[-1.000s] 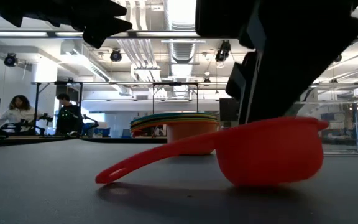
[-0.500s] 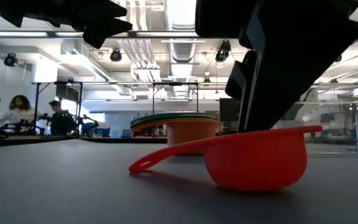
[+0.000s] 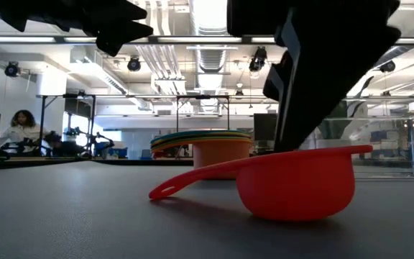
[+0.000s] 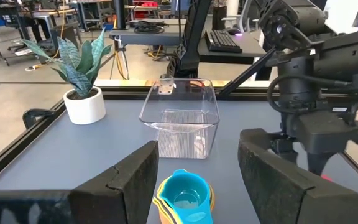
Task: Nest measuring cups in basket
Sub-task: Stack the red measuring cup on top of the light blue measuring cup
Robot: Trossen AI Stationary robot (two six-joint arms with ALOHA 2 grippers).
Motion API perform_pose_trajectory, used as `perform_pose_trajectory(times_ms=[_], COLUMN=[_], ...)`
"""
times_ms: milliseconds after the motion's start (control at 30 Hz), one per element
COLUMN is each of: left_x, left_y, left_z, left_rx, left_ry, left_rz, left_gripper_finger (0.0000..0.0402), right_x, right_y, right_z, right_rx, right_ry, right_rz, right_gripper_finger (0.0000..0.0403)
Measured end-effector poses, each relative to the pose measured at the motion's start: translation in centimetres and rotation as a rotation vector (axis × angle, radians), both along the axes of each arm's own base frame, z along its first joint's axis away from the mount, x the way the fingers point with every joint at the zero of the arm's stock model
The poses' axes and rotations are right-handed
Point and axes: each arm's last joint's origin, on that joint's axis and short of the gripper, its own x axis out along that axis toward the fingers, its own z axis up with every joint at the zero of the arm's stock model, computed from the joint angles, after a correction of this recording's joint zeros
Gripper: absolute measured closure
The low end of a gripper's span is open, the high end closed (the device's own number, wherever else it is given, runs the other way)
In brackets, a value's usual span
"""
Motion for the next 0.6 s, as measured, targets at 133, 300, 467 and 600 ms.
perform_pose_trajectory(times_ms=[133, 300, 467, 600], left_x=[0.0, 0.0, 0.0, 0.0], left_y=[0.0, 0.0, 0.0, 0.0], left_z=[0.0, 0.0, 0.0, 0.0], left_rx=[0.0, 0.0, 0.0, 0.0], left_ry=[0.002, 0.002, 0.002, 0.002], left_rz=[0.0, 0.0, 0.0, 0.0], left_gripper_finger=[0.0198, 0.0198, 0.0198, 0.0198], right_x=[-0.1, 0.0, -0.1, -0.1], right_y=[-0.2, -0.3, -0.5, -0.7], right_z=[-0.2, -0.3, -0.7, -1.3], right_rx=[-0.005, -0.006, -0.01, 0.003], right_ry=[0.011, 0.013, 0.016, -0.005], right_rz=[-0.004, -0.007, -0.009, -0.014], right_gripper_finger=[0.0303, 0.0303, 0.0303, 0.0303])
